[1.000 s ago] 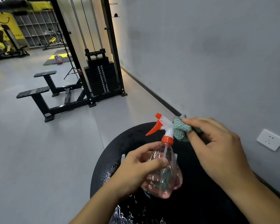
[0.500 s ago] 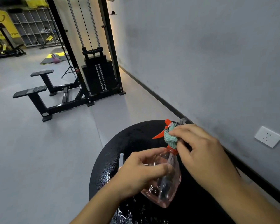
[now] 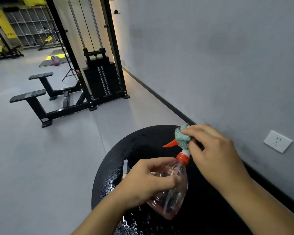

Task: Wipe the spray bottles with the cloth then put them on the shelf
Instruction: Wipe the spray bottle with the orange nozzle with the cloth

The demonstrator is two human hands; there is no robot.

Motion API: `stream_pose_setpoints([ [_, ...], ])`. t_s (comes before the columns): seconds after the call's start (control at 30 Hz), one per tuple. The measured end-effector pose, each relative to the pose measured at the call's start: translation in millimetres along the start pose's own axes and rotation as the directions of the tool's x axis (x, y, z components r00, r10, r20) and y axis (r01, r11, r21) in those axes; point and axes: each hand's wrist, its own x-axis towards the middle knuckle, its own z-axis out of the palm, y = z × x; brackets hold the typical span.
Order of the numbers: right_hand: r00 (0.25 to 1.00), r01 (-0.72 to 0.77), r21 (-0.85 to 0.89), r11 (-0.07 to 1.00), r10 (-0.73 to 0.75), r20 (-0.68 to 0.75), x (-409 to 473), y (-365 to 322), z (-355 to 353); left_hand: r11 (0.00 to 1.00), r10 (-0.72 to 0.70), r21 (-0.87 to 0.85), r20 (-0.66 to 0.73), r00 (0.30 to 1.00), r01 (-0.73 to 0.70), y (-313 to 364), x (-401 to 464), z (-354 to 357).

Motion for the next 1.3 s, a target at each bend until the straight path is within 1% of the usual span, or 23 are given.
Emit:
stream_pose_setpoints([
  [0.07, 1.000, -0.017, 0.012, 1.000, 0.017, -0.019, 1, 2, -3, 1.000, -0.012, 0.017, 0.004, 1.000, 0.012, -4, 2, -2],
  [0.2, 0.992, 0.083, 0.000, 0.997, -0.082, 0.097, -6, -5, 5, 0.999, -0.039, 0.024, -0.030, 0.999, 0.039, -7, 3, 0],
  [0.23, 0.992, 0.087, -0.003, 0.996, -0.087, 0.094, -5, -3, 4, 0.999, -0.044, 0.017, -0.035, 0.998, 0.045, -7, 3, 0],
  [0.33, 1.000, 0.017, 0.017, 1.000, -0.017, 0.022, -1, 5, -3, 0.999, -0.053, 0.008, -0.043, 0.998, 0.054, -7, 4, -1],
  [0.37, 1.000, 0.008, 0.022, 1.000, -0.009, 0.019, -1, 5, -4, 0.998, -0.058, 0.011, -0.047, 0.997, 0.058, -6, 4, 0],
  [0.47, 0.993, 0.089, 0.011, 0.996, -0.090, 0.077, -8, -2, 3, 0.998, -0.065, 0.015, -0.054, 0.996, 0.066, -7, 4, 0],
  [0.53, 0.986, 0.130, 0.006, 0.991, -0.130, 0.100, -11, -2, 7, 0.997, -0.047, 0.053, -0.051, 0.998, 0.050, -8, 4, -1],
  [0.57, 0.989, 0.123, 0.000, 0.992, -0.123, 0.085, -10, 0, 5, 0.997, -0.037, 0.063, -0.047, 0.998, 0.040, -9, 4, -3],
  [0.67, 0.999, 0.039, 0.003, 0.999, -0.040, 0.008, -4, 7, -4, 0.998, -0.044, 0.032, -0.042, 0.998, 0.045, -9, 3, -5],
  [0.73, 1.000, 0.026, 0.001, 1.000, -0.026, 0.017, -5, 5, -5, 0.999, -0.052, 0.011, -0.037, 0.998, 0.052, -8, 3, -4],
  [0.83, 0.997, 0.048, -0.008, 0.999, -0.048, 0.067, -10, 2, -1, 0.999, -0.041, -0.028, -0.083, 0.996, 0.039, -8, 2, -5],
  [0.93, 0.996, -0.067, 0.005, 0.998, 0.066, 0.064, -7, 7, -6, 0.994, -0.021, -0.107, -0.119, 0.993, 0.008, -5, 1, -7],
  [1.0, 0.994, -0.105, 0.029, 0.994, 0.104, 0.044, -6, 8, -8, 0.991, -0.017, -0.134, -0.123, 0.992, 0.000, -4, 1, -8],
  [1.17, 0.997, -0.060, 0.062, 0.996, 0.056, 0.052, -10, 2, -8, 0.993, -0.008, -0.118, -0.086, 0.996, -0.002, -8, 3, -3],
  [1.3, 0.993, -0.109, 0.028, 0.994, 0.107, 0.057, -8, 9, -10, 0.986, 0.002, -0.164, -0.155, 0.988, -0.028, -8, 4, -7],
])
